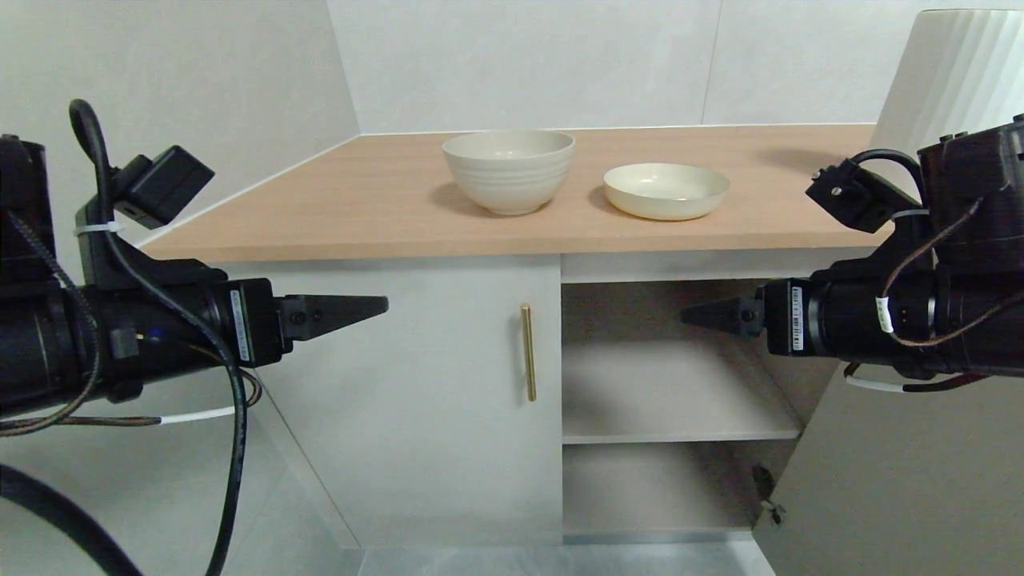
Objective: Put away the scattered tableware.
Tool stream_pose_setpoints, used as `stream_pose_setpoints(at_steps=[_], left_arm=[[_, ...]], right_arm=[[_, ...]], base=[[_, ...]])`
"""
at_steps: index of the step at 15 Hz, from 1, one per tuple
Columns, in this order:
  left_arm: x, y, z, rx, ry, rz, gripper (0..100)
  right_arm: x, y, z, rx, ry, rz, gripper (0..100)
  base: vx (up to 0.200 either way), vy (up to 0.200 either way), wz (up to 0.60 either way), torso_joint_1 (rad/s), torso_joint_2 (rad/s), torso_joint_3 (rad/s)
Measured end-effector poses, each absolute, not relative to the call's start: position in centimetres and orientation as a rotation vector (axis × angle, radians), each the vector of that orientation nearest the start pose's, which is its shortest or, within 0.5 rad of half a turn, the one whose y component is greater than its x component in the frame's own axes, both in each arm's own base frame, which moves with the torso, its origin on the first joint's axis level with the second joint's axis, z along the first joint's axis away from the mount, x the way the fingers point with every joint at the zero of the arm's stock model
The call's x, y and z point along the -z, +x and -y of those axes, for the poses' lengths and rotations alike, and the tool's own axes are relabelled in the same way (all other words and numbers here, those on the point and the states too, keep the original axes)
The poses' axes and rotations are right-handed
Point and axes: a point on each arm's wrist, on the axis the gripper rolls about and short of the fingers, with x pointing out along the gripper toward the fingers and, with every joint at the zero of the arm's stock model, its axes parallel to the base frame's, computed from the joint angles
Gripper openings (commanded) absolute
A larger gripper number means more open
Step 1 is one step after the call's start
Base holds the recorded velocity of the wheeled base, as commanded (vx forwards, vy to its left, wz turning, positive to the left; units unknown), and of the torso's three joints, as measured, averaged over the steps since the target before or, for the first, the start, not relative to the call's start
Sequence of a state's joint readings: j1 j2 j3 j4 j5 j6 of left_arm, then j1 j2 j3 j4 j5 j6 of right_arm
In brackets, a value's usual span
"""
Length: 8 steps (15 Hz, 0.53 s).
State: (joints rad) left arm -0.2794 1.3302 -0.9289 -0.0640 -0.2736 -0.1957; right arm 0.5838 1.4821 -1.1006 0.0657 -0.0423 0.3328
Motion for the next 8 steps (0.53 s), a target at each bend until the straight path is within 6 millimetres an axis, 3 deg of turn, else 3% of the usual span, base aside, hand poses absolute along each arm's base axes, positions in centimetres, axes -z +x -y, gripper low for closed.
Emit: stream_pose_setpoints(at_steps=[8], left_arm=[[-25.90, 20.44, 6.51, 0.519, -0.191, -0.395, 100]], right_arm=[[-25.92, 20.96, -13.76, -0.470, 0.148, -0.506, 100]], base=[[0.000, 0.000, 0.00, 0.000, 0.00, 0.000]])
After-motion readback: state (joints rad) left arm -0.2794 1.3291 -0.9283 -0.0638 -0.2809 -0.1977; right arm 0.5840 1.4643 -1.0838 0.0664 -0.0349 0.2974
